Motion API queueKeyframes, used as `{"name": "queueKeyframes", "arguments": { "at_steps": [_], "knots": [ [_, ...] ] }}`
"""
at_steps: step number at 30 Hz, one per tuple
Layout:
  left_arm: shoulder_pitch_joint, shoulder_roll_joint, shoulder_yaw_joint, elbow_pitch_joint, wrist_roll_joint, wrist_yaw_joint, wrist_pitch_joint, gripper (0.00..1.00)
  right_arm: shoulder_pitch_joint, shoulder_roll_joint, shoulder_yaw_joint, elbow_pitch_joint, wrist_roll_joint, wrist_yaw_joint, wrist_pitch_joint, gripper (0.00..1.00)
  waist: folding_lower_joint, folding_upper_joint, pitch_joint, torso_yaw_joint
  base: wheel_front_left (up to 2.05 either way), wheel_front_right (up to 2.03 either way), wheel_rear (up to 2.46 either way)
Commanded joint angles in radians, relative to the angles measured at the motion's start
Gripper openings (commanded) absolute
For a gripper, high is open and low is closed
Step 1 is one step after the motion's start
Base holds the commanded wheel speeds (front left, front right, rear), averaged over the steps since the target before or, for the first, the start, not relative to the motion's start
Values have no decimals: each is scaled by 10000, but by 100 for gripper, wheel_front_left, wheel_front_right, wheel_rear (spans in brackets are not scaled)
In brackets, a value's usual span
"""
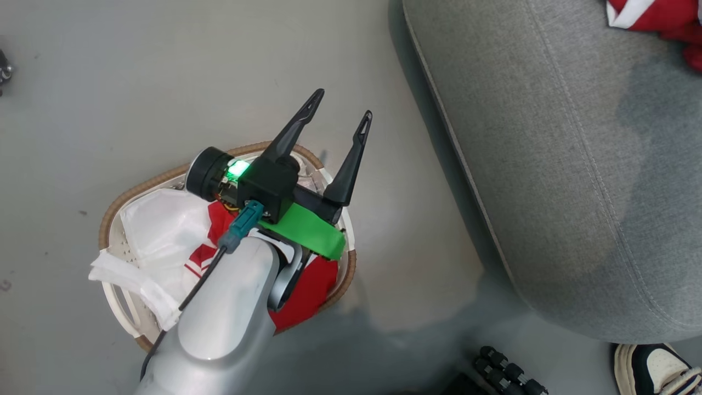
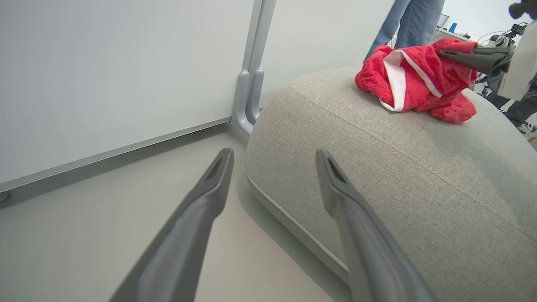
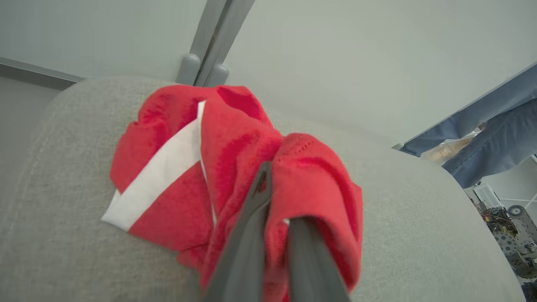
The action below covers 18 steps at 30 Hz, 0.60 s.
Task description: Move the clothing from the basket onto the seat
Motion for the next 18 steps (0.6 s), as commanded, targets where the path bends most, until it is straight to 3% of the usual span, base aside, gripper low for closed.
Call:
{"name": "queueKeyframes", "arguments": {
  "at_steps": [1,2,3,4,6,14,18],
  "knots": [
    [-116,36,47,19,60,-28,-1,100,312,96,-174,15,-92,-12,-6,0,-2,0,-32,2,0,0,0],
    [-66,36,91,30,56,-29,-1,100,500,154,-270,-1,-144,-14,-6,0,-2,0,-92,-23,0,0,0],
    [18,36,169,24,28,-28,-1,100,743,268,-354,-36,-203,-14,-6,34,-2,0,-167,-51,0,0,0],
    [88,37,242,-12,7,3,-1,100,903,386,-460,-105,-204,-12,-6,47,-2,0,-235,-71,0,0,0],
    [268,39,354,-20,25,13,1,100,1296,573,-651,-325,-236,-14,-6,100,-2,0,-416,-114,0,0,0],
    [938,40,967,-101,-120,113,1,100,2871,988,-1029,-1190,-68,-14,-4,100,-2,0,-1404,-2,0,0,0],
    [1388,40,1336,-268,-172,249,1,100,3519,1188,-753,-1836,122,-14,-4,100,-2,0,-2051,165,0,0,0]
  ]
}}
